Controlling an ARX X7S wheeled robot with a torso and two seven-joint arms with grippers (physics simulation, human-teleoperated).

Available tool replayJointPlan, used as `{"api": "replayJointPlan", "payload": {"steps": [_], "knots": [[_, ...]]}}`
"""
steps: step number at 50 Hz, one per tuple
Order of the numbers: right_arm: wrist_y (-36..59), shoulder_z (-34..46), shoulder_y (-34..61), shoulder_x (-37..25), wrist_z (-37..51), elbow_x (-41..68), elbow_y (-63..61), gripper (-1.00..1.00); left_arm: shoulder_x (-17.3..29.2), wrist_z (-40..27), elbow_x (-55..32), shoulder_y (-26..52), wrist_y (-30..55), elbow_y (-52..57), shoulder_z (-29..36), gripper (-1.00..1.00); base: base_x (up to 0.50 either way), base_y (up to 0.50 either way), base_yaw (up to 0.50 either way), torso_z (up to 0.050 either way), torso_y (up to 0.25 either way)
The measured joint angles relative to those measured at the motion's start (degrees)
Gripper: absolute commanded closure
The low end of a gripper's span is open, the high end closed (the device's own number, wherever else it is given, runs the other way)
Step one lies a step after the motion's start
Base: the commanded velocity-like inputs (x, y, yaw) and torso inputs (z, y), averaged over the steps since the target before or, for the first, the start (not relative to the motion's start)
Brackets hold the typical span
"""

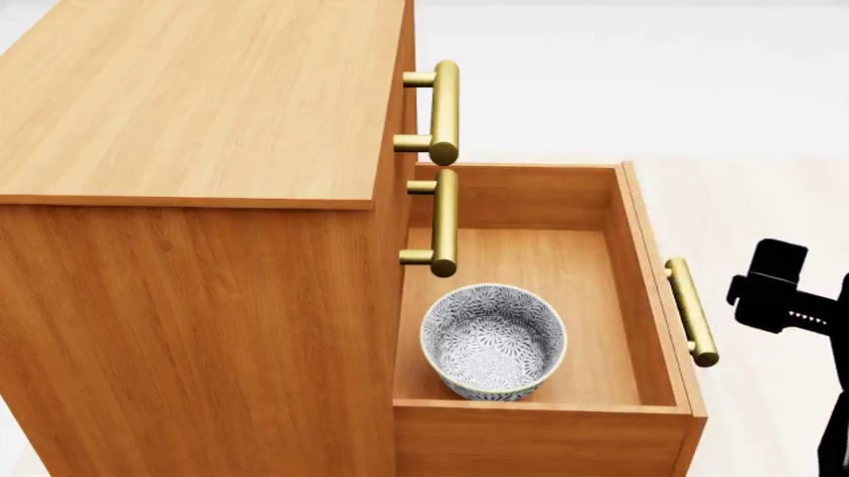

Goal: Put the bowl in the bottom drawer of the cabinet and close it.

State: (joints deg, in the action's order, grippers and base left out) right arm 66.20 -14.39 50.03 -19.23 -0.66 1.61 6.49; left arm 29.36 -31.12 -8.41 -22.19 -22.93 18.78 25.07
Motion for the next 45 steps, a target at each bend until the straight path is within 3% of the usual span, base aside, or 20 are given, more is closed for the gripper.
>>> {"api": "replayJointPlan", "payload": {"steps": [45], "knots": [[-10.29, -0.47, -13.64, -0.68, 1.43, -1.74, 2.58, -1.0, 0.5, -0.08, -1.12, 0.12, 0.41, 0.36, 0.39, -1.0, 0.0, 0.0, 0.0, 0.0, 0.0]]}}
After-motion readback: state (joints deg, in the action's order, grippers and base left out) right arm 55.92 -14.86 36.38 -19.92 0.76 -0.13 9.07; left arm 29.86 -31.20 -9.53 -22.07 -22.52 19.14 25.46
